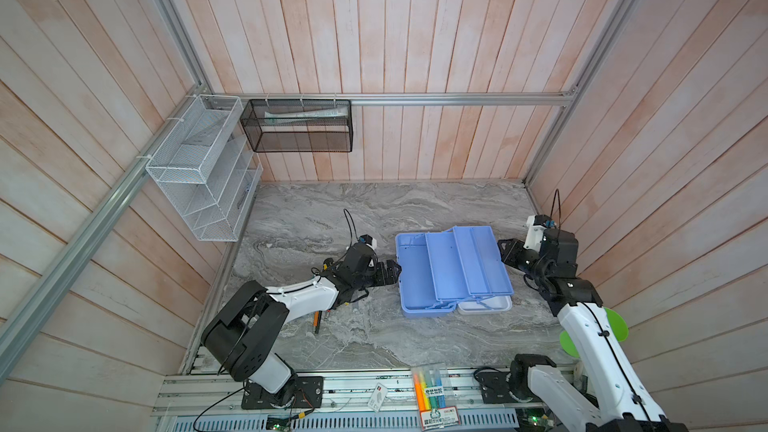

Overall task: Pack the tool kit
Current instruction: 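Lift the white lid by its pink handle with the right gripper, swinging it open, then release the lid handle and raise the right gripper away from the box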

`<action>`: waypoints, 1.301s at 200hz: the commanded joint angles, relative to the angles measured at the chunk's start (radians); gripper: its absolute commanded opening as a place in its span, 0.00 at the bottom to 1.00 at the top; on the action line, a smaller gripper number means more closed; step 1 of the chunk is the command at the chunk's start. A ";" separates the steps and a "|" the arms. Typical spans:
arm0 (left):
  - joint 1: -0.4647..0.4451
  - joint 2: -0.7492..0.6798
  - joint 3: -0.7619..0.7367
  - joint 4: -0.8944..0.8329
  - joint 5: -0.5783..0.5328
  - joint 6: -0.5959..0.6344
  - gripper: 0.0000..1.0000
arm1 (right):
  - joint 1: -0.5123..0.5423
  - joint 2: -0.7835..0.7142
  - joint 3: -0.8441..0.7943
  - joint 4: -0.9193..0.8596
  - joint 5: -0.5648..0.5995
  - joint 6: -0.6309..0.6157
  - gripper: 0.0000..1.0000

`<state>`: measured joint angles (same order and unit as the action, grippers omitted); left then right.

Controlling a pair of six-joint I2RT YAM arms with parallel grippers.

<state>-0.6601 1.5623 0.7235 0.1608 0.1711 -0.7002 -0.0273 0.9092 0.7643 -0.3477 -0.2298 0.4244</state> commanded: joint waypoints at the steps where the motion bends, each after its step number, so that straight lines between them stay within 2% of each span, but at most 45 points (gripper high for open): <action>1: -0.001 -0.017 -0.017 0.043 0.022 0.001 1.00 | -0.001 0.039 0.049 -0.046 -0.020 -0.052 0.26; 30: -0.020 -0.025 -0.019 0.074 0.046 0.011 1.00 | 0.076 0.096 0.103 -0.102 0.024 -0.097 0.26; 77: -0.110 0.008 -0.006 0.107 0.052 -0.012 1.00 | 0.228 0.172 0.115 -0.090 0.101 -0.108 0.28; 110: -0.156 0.032 -0.006 0.141 0.045 -0.034 1.00 | 0.242 0.227 0.098 -0.064 0.101 -0.123 0.29; 140: -0.169 0.045 0.003 0.146 0.053 -0.041 1.00 | 0.248 0.271 0.103 -0.054 0.131 -0.141 0.30; 175: -0.185 0.058 0.009 0.149 0.048 -0.047 1.00 | 0.253 0.330 0.104 -0.024 0.114 -0.147 0.30; 260: -0.240 0.092 0.053 0.159 0.036 -0.051 1.00 | 0.291 0.467 0.213 0.038 0.084 -0.176 0.32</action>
<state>-0.8841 1.6341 0.7300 0.3008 0.2077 -0.7525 0.2455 1.3411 0.9211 -0.3367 -0.1322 0.2752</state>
